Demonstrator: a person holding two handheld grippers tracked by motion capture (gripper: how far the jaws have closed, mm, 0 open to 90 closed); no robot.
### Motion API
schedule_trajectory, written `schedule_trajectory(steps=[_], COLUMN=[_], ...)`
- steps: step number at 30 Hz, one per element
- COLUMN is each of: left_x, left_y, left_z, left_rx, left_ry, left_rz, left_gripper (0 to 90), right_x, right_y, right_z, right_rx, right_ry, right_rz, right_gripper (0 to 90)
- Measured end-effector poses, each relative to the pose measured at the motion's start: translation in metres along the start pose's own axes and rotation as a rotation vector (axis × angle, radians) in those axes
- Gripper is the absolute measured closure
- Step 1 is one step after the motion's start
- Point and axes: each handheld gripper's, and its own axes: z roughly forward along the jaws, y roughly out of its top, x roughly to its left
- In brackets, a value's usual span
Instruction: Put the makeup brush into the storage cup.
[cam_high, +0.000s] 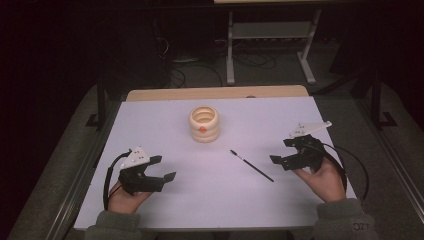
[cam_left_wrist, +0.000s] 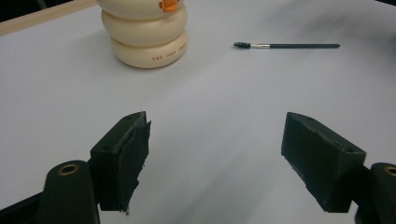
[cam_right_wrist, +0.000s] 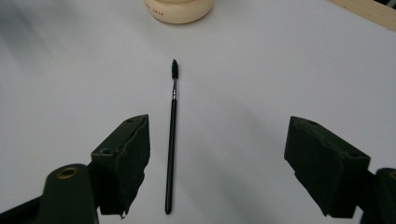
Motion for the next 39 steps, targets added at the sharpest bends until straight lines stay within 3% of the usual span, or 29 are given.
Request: schedule_trajectory(steps=[9, 23, 39], left_x=[-0.001, -0.003, -0.002], left_y=[0.000, 0.001, 0.000], left_z=[0.001, 0.005, 0.005], left_rx=[0.001, 0.004, 0.003], left_ry=[-0.003, -0.011, -0.013], left_rz=[0.003, 0.013, 0.012], left_gripper=[23.1, 23.1, 23.1], right_x=[0.008, 0.016, 0.022], right_y=[0.011, 0.010, 0.005], right_z=[0.018, 0.049, 0.064], right_rx=[0.062, 0.174, 0.268], right_ry=[0.025, 0.044, 0.051], right_rz=[-0.030, -0.050, -0.075], right_gripper=[26.8, 35.2, 44.6])
